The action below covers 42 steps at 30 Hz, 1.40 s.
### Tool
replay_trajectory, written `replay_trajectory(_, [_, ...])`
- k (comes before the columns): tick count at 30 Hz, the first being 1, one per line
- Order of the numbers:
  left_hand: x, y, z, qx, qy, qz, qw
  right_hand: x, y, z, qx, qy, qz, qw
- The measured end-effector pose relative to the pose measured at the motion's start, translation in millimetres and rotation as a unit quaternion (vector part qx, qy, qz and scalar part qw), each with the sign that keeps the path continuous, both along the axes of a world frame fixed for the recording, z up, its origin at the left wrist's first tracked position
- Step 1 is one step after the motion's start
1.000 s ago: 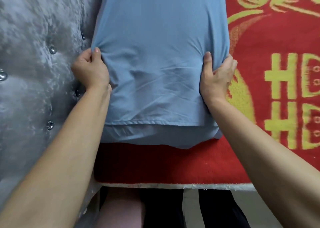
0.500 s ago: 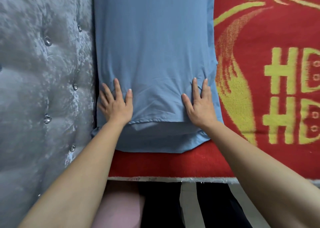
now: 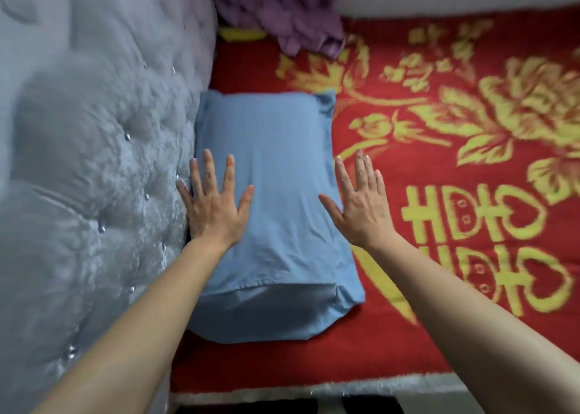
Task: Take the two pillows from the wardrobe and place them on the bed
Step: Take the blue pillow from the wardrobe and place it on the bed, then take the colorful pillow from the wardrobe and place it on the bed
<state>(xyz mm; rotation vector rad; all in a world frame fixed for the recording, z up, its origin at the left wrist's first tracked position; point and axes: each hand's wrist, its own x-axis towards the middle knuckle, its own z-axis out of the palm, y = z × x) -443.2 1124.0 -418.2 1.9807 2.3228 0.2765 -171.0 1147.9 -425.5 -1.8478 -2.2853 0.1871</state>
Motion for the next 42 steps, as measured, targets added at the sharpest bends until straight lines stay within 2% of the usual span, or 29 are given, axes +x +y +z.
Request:
replay_trajectory(7, [46,70,194,0.166,0.044,-0.089,0.981,59,32,187,0.171,-0.003,-0.056,0.984])
replay_trajectory(12, [100,74,277,0.249,0.052,-0.121,0.959,124,19,258,0.243,0.008,-0.103,0.965])
replay_trajectory(20, [207,21,326,0.308,0.103,-0.098,0.941,238,0,294,0.276,0.025,-0.086,0.957])
replay_trajectory(22, [215,14,334,0.305,0.099,-0.082,0.944,244,3,296,0.286,0.040,-0.078,0.954])
replay_trajectory(29, [326,-40,351,0.322,0.079,0.000,0.943,331,-4,313,0.300,0.070,0.010,0.951])
replay_trajectory(42, [333,-218,392,0.313,0.193,0.133,0.920,282,-81,349,0.311,0.152,0.166,0.923])
